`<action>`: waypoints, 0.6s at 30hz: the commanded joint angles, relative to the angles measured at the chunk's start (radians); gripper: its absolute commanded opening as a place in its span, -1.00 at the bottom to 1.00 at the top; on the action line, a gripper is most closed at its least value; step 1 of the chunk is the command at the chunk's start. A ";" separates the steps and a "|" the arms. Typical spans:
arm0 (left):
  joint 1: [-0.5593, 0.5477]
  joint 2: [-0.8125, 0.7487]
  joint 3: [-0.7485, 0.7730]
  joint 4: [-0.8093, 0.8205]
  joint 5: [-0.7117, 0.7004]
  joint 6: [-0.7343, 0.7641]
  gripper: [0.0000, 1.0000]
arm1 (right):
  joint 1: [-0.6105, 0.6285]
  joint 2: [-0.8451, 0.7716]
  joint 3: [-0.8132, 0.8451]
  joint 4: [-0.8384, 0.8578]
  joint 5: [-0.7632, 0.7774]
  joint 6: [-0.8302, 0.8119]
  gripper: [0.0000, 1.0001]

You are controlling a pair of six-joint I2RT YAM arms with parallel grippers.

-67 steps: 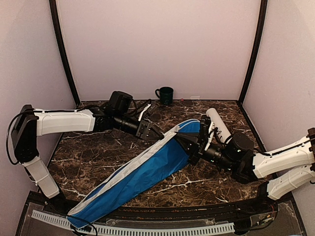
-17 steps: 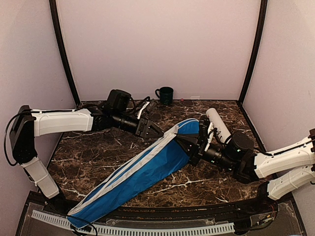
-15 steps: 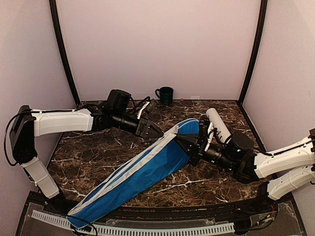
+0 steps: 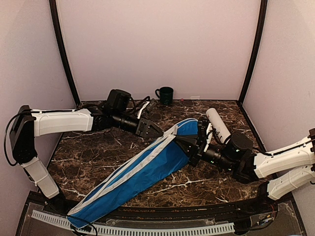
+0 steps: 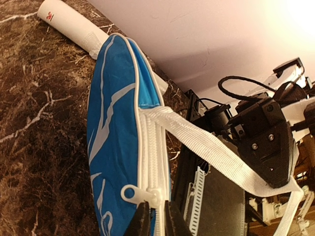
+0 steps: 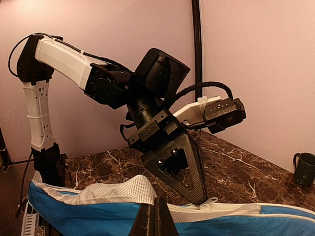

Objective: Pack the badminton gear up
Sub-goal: Pick up the zipper from the racket bag.

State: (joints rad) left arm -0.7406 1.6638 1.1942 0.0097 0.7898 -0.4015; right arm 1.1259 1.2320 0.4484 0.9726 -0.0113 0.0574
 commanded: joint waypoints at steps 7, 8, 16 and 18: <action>0.031 -0.045 -0.031 0.051 -0.032 -0.053 -0.51 | 0.008 -0.021 0.017 0.008 -0.003 -0.008 -1.00; 0.033 -0.047 -0.031 0.046 -0.039 -0.055 -0.49 | 0.008 -0.021 0.018 0.008 -0.003 -0.008 -1.00; 0.037 -0.020 -0.021 0.004 -0.067 -0.060 -0.40 | 0.008 -0.023 0.018 0.014 -0.003 -0.008 -1.00; 0.039 -0.019 -0.019 0.000 -0.080 -0.052 -0.36 | 0.007 -0.022 0.019 0.016 -0.003 -0.008 -1.00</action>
State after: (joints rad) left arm -0.7090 1.6604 1.1770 0.0292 0.7433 -0.4576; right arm 1.1263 1.2304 0.4484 0.9428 -0.0036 0.0570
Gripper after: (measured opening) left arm 0.303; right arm 0.009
